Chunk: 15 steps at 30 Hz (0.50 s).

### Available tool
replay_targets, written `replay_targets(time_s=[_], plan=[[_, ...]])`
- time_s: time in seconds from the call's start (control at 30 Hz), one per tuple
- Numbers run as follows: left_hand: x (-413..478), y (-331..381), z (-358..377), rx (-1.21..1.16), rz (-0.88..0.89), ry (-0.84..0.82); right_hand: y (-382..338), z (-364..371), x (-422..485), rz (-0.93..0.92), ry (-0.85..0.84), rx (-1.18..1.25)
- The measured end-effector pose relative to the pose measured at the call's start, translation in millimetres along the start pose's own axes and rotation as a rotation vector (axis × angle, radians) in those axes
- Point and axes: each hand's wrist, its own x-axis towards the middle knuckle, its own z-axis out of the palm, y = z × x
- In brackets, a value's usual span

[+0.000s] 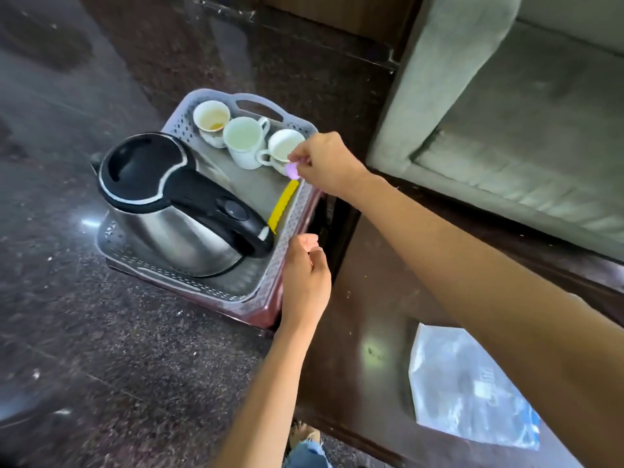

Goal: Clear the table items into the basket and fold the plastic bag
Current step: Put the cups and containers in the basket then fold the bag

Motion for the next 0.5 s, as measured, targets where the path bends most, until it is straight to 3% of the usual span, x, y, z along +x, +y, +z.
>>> replay_targets(time_s=[0.3, 0.5], plan=[[17, -18, 2, 0.031, -0.034, -0.123, -19, 57, 39, -0.201, -0.208, -0.496], [23, -21, 7, 0.053, -0.058, -0.125, -14, 60, 41, -0.174, -0.197, -0.463]])
